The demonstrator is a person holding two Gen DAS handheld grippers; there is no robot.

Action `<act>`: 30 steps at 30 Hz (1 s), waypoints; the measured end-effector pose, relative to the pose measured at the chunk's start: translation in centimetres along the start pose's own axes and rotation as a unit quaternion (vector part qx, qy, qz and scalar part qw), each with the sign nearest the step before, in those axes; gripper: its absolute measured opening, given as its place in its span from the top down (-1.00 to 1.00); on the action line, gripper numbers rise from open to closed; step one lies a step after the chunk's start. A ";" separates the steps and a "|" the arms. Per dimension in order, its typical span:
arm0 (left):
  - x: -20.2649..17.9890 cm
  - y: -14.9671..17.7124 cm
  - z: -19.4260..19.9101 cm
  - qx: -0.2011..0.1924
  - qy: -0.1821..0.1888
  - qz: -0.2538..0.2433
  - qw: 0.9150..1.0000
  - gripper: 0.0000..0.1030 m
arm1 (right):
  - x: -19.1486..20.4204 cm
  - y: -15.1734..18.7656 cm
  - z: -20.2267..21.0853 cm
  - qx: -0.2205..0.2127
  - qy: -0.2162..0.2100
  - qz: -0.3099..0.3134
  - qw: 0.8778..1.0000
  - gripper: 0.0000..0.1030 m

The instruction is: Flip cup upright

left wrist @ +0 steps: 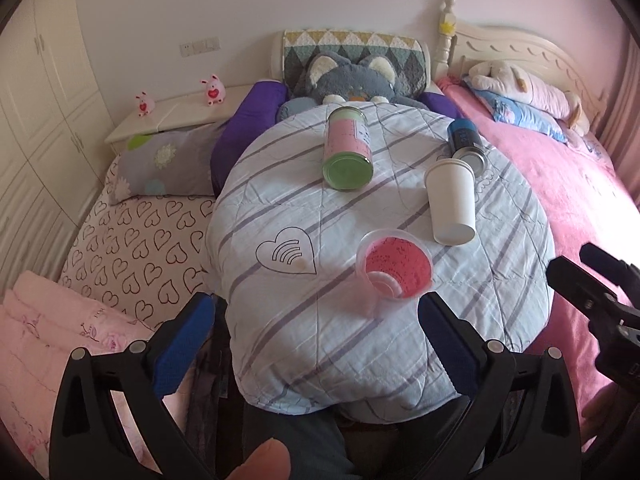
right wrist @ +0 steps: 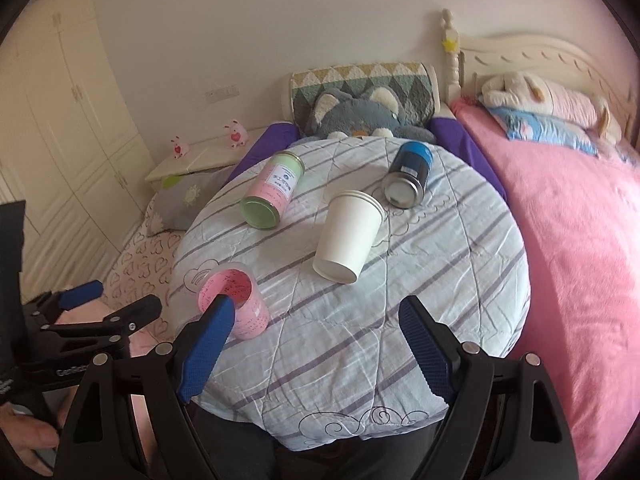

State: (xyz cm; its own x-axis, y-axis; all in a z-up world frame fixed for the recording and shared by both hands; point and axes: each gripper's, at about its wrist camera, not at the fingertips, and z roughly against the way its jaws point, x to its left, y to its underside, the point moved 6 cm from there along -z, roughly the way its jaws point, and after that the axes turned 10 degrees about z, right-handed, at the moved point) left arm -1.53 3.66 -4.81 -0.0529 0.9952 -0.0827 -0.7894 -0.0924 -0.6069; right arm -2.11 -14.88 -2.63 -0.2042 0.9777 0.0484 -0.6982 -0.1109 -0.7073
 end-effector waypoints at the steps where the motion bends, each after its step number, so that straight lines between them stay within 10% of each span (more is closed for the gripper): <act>1: 0.1 0.2 0.3 -0.002 -0.005 -0.004 1.000 -0.99 | 0.3 -0.1 0.0 0.000 0.003 0.009 1.000 -0.66; 30: -0.1 0.9 1.3 -0.002 -0.016 -0.013 1.000 -0.99 | 1.8 0.4 -0.6 0.009 -0.001 0.031 0.999 -0.66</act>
State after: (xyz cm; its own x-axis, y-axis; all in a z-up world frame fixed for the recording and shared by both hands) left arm -3.04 3.53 -4.35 -0.0517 0.9978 -0.0412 -0.7880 -0.0661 -0.6121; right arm -2.32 -13.04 -3.22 -0.2489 0.9685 0.0062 -0.6968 -0.1746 -0.6957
